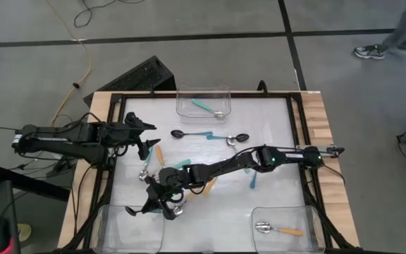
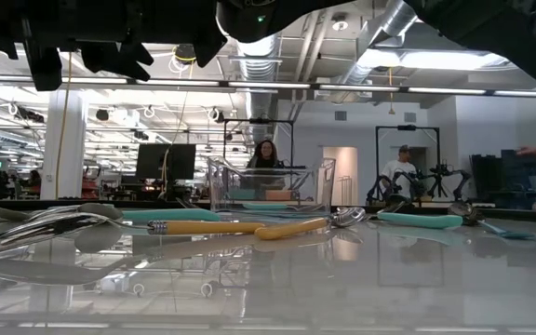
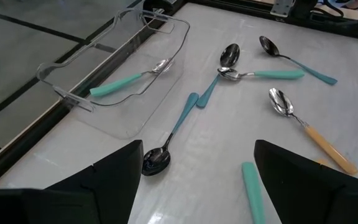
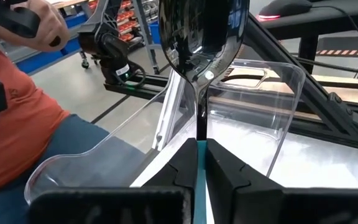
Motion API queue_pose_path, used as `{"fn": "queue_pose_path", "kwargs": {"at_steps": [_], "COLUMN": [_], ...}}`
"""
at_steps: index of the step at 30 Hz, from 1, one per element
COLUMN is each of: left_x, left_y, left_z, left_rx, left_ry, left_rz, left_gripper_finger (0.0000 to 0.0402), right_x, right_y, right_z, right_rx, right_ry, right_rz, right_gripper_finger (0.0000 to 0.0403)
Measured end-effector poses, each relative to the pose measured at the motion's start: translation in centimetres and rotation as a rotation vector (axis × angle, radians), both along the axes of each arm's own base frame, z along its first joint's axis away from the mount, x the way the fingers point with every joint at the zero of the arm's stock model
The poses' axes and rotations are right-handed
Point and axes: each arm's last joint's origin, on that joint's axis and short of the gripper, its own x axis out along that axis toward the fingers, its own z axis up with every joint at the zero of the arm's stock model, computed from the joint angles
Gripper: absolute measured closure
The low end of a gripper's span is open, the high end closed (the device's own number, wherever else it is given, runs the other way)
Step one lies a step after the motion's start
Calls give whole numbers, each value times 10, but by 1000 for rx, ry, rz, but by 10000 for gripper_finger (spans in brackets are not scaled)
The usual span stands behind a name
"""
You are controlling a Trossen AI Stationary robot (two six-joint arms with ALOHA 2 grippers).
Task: Sort silverware by color (type)
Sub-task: Put the bottom black spoon into the bottom left transparent bin
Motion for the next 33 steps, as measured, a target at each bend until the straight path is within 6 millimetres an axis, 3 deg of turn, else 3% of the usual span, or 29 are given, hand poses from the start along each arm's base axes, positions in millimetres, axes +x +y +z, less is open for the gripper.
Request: {"fn": "queue_pose_path", "kwargs": {"at_steps": [11, 24, 33], "left_x": [0, 0, 0], "left_y": [0, 0, 0], "left_z": [0, 0, 0], "left_rx": [0, 0, -1], "left_ry": [0, 0, 0], "left_rz": [0, 0, 1], "left_gripper_finger": [109, 109, 109], "right_x": [0, 0, 0], "right_y": [0, 0, -2], "right_z": [0, 1, 1], "right_rx": [-8, -7, -6], "right_ry": [-8, -9, -10], "right_rz": [2, 2, -1], "right_gripper_finger": [348, 292, 290]}}
